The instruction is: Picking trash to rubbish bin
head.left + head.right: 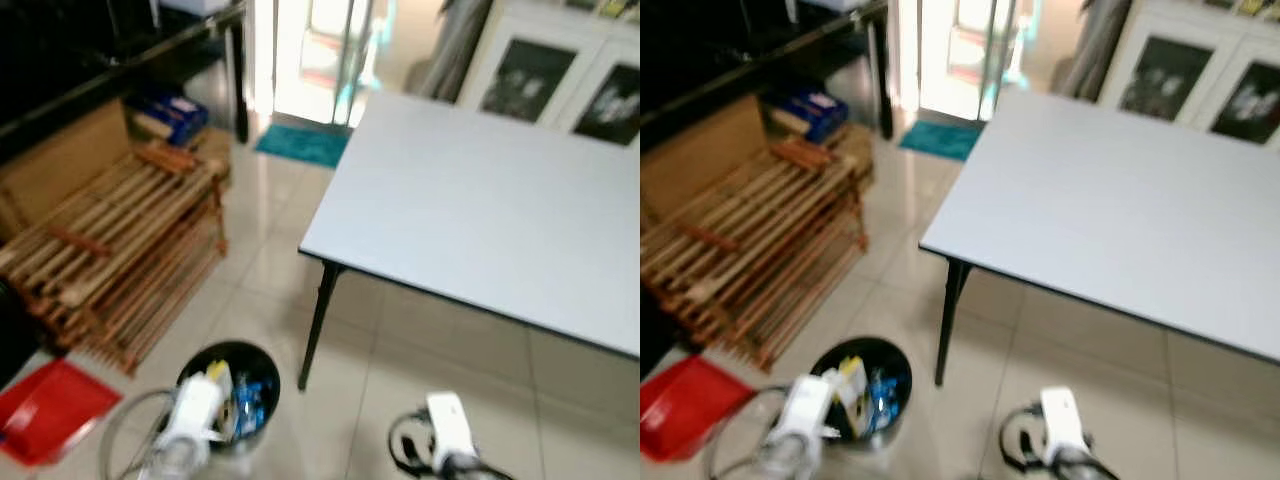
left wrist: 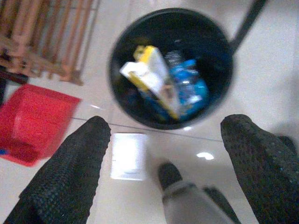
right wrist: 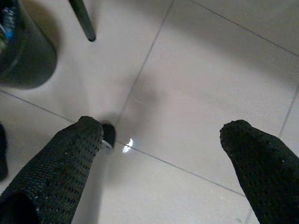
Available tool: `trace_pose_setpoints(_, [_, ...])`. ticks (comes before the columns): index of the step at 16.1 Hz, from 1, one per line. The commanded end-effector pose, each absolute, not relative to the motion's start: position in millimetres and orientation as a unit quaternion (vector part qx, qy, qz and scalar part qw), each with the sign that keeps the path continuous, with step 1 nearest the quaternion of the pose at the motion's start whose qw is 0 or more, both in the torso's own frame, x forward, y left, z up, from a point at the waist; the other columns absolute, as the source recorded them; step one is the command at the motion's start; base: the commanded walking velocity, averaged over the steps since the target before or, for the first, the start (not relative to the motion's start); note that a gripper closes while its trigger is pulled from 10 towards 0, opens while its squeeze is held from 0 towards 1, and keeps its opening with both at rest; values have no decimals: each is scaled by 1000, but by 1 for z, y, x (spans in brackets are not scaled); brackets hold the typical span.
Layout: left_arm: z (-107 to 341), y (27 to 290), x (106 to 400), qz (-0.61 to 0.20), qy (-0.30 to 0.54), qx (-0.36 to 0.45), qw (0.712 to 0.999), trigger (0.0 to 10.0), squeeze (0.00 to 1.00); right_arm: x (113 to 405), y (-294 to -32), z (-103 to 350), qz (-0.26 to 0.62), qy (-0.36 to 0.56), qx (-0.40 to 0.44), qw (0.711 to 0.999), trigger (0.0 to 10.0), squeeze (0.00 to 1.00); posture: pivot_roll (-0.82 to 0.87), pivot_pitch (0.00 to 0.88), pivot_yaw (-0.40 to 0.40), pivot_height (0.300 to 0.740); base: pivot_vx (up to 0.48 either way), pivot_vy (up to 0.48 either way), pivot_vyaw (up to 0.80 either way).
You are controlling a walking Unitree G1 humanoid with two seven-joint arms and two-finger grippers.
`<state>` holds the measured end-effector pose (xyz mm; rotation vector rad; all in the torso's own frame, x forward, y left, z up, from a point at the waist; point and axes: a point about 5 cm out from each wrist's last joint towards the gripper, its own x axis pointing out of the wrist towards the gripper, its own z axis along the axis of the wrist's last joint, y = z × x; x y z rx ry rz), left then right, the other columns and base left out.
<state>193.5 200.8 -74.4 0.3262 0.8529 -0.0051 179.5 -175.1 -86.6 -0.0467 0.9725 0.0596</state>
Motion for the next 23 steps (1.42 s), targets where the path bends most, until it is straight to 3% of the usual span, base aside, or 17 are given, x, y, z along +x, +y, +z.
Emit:
trace_pose_setpoints(1, [-75, 209, 189, 4, 418, 167, 893, 10000, 0, 186, -173, -83, 30, 455, -17, 890, 10000, 0, 10, 45, -98, 740, 0, -322, 0])
trace_pose_setpoints(6, [-76, 208, 188, 2, 419, 168, 892, 10000, 0, 184, -170, -84, 36, 459, -14, 888, 10000, 0, 10, 42, -95, 740, 0, -323, 0])
trace_pose_setpoints(11, [-74, 207, 192, -2, 416, 169, 894, 10000, 0, 183, -169, -85, 39, 463, -13, 885, 10000, 0, 6, 62, -96, 740, 0, -325, -800])
trace_pose_setpoints(23, [-73, 206, 195, -1, 415, 167, 894, 10000, 0, 189, -167, -83, 38, 456, -8, 889, 10000, 0, 3, 78, -96, 740, 0, -324, 0])
